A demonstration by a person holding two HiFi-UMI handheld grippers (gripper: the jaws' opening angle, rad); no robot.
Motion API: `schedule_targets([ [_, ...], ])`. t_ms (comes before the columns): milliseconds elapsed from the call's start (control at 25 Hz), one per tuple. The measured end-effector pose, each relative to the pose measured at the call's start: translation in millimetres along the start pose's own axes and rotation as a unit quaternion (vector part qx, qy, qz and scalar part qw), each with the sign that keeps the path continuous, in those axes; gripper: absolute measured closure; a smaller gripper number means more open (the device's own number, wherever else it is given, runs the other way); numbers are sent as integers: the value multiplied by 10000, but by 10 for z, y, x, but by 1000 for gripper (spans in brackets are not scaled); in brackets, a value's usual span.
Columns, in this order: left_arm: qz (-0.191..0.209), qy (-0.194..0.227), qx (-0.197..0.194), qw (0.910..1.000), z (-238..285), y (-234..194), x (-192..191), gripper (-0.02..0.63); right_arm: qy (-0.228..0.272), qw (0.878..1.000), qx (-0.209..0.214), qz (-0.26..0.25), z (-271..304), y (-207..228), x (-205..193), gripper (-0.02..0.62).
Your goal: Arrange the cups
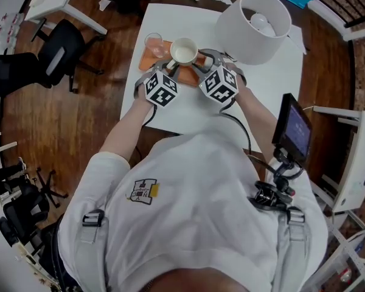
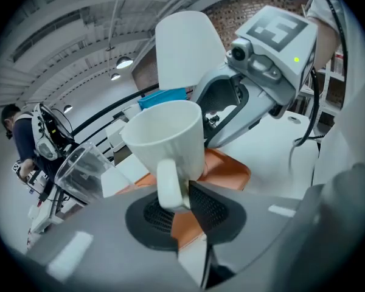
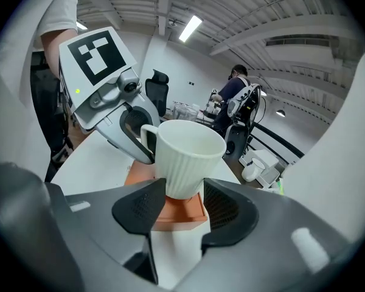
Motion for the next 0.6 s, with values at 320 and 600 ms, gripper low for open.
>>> schedule_targets([
  [320, -45, -219, -250, 9994, 85, 90, -52, 551, -174, 9995, 172, 179, 55, -55, -107, 403],
  [600, -36, -323, -253, 9992, 96, 112, -70, 549, -75, 9995, 174, 264, 62, -87, -135, 407],
])
Point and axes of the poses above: the fingertips, and each gripper's own axes: z forward along the fingers, y to its right, x out of its top, the point moved 5 cm from there along -z, backward along the fingers, and after that the axes turned 4 degrees about -y, right-handed, at the moved point
